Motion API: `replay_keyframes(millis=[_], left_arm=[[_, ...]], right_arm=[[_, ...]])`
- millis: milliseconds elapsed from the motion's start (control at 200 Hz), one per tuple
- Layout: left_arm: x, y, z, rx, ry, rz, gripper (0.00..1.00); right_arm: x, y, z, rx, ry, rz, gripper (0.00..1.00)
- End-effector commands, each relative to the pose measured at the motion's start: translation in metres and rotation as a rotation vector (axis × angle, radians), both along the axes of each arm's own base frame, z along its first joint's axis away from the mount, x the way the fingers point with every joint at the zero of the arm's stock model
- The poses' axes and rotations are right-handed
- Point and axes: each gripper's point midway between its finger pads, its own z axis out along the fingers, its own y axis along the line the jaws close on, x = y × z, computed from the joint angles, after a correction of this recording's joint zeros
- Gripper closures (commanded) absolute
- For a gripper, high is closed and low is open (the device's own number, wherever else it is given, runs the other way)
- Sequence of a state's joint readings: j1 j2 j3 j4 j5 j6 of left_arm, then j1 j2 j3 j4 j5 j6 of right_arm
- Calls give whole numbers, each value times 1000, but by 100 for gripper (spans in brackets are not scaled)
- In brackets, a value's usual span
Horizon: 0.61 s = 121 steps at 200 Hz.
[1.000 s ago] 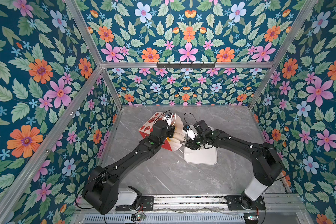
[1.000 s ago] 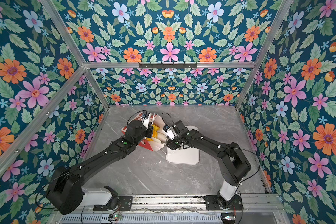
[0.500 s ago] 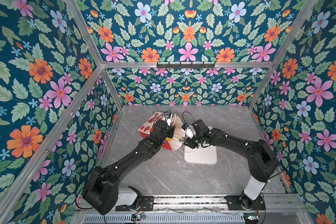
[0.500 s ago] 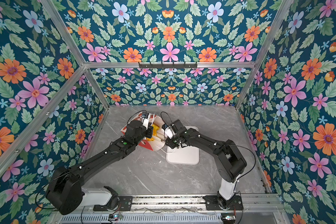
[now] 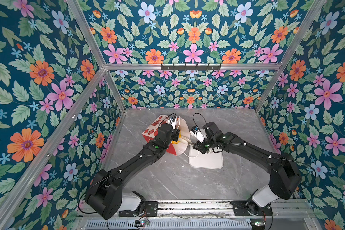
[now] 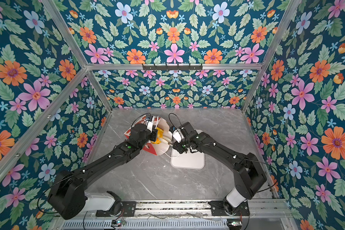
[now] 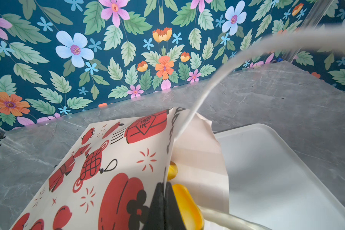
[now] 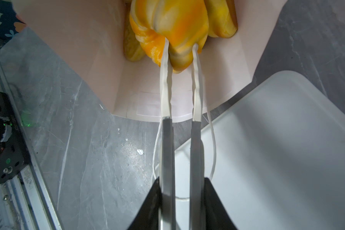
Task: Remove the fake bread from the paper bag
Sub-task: 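Pull the gripped ring-shaped bread out of the bag over the tray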
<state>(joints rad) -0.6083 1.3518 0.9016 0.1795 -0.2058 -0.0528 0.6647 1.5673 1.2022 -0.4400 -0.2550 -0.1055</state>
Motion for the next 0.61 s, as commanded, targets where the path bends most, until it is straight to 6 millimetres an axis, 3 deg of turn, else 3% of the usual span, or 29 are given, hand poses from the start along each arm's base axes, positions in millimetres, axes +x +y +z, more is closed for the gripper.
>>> replay_keyframes(millis=[0, 380, 600], left_arm=[[8, 5, 14, -31, -45, 50, 100], [15, 16, 11, -20, -56, 126, 100], [16, 24, 4, 28, -72, 158, 100]], right_arm=[[-16, -12, 2, -26, 76, -18, 73], [-57, -80, 44, 90, 299, -215, 75], [-59, -115, 59, 240, 477, -398, 75]])
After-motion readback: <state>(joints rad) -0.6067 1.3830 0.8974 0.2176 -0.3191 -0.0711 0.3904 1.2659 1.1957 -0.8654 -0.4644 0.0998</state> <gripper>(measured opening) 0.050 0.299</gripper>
